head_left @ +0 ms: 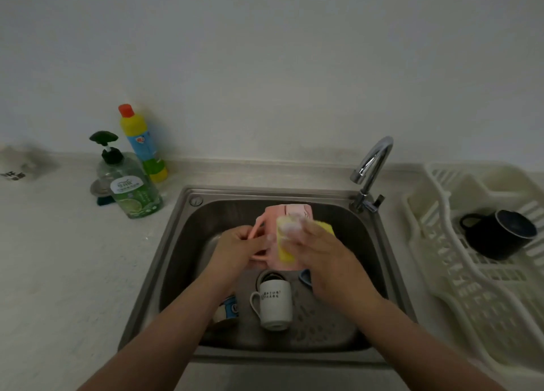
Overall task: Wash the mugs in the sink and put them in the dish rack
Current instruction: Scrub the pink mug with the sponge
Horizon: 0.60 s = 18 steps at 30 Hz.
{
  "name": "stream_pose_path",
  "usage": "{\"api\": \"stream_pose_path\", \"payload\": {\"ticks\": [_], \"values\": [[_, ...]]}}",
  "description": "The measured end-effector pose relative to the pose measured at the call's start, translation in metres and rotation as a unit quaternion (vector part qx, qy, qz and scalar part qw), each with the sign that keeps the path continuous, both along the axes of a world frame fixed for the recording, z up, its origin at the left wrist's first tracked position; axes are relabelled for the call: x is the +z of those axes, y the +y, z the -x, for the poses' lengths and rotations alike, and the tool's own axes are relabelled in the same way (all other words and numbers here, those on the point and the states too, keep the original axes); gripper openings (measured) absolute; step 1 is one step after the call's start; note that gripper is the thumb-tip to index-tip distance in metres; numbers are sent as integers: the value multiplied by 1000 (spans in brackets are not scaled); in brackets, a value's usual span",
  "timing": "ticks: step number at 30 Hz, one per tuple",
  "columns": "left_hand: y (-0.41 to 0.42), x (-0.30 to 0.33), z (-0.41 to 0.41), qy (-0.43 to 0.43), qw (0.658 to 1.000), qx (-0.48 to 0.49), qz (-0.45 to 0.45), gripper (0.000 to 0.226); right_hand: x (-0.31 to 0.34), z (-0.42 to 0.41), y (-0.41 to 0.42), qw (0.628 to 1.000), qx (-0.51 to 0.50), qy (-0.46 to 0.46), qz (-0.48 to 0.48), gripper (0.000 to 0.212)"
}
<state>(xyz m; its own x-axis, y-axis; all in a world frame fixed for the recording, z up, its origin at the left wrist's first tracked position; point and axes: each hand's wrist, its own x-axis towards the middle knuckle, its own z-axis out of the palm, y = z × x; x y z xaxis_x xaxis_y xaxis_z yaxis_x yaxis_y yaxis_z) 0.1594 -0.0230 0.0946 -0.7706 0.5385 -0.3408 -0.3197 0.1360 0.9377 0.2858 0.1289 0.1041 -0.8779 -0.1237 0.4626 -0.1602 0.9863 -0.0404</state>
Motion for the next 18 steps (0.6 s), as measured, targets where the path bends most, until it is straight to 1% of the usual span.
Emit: {"api": "stream_pose_path", "payload": {"ticks": [1,2,3,4,6,7,10,12,15,16,17,18], "values": [[-1,-2,0,4,1000,-3,0,22,-4,-11,-4,999,30,-14,-30,56],[-2,-4,1,5,1000,-6,0,21,-4,-15,-2,998,47,-9,-33,53],[-2,-3,0,6,1000,-12,3,21,-2,-11,1,999,35,5,-10,53],[-1,-2,0,7,1000,-17,6,22,0,-2,5,998,7,9,62,52],[2,-3,0,-1,1000,-16,-6,22,8,10,15,973,-59,30,219,46],[2,-3,1,-12,1000,-15,-15,22,7,7,13,965,-76,35,249,45],[-2,-2,4,-33,998,-19,-46,28,-19,-31,0,966,-46,-7,254,46],[-3,-2,4,-22,997,-36,-57,31,-26,-37,2,962,-27,1,272,49],[-1,-1,3,-26,995,-58,-81,37,-2,-9,11,910,-76,50,405,46],[0,0,4,-25,994,-62,-89,38,2,-7,9,903,-89,60,417,45],[0,-1,5,-21,993,-62,-95,40,1,-13,4,906,-86,66,408,44],[-1,-2,7,-18,993,-60,-102,44,-6,-24,0,920,-69,69,380,44]]}}
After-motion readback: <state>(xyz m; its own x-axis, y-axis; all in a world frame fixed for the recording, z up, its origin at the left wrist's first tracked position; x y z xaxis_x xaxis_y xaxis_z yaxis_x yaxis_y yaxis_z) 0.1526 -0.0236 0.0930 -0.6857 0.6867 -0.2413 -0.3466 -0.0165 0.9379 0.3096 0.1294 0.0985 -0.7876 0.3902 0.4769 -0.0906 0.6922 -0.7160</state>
